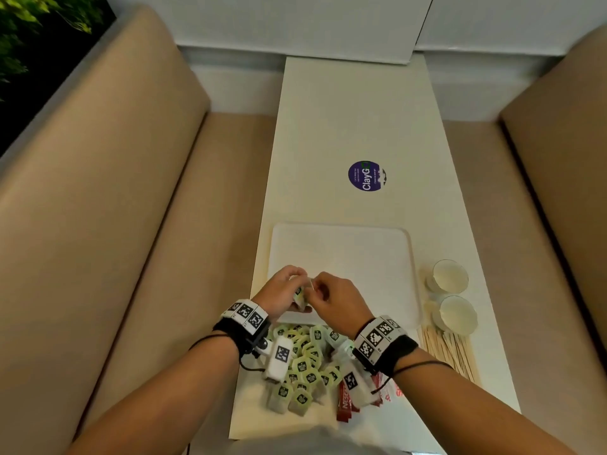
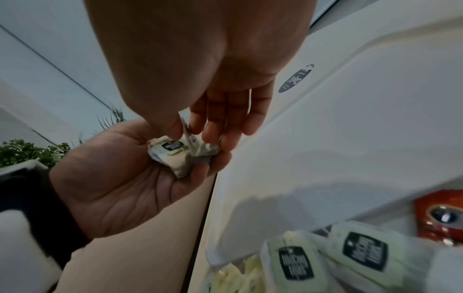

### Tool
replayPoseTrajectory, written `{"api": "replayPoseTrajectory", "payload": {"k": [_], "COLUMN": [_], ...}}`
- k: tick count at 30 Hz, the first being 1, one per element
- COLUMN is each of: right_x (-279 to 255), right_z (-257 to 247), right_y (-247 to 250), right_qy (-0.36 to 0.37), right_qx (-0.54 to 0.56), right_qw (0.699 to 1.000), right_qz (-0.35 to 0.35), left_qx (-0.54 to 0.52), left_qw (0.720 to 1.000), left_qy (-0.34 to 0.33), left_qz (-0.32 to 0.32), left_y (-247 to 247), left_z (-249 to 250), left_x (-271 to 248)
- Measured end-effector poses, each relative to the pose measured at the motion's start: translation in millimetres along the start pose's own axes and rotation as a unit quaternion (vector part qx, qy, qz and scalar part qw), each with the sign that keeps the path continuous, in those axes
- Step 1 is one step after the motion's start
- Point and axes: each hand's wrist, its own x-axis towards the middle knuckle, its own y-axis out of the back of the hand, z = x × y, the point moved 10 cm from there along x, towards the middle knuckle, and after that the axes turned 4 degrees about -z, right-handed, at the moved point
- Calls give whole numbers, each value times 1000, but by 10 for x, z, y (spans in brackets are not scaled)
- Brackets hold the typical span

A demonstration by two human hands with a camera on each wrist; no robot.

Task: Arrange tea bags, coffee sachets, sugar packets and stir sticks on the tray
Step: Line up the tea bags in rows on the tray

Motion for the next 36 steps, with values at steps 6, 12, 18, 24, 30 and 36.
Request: {"api": "replayPoseTrajectory", "payload": {"k": [6,12,18,24,30,36], "right_x": [211,380,531,658,800,976], "right_z": [59,213,249,221,416,504], "right_y": [-42,38,-34,-102,-40,-248], "right_qy": [-4,-27,-8,17,-19,-20], "right_qx": [39,89,121,145,139,114], "right_qw": [999,995,992,989,989,993], "right_qz": [-14,27,19,3,37,-11], "left_qx": [14,59,118,111,80,49], "left_qw": [1000,997,991,991,994,995], "left_qy": [-14,-30,-63,-63,-50,-44], "left_qz": [18,41,-17,31,60,78], "left_y": [62,206,164,365,550,661], "left_z": [97,96,51,46,42,103], "left_x": [167,306,440,574,647,778]}}
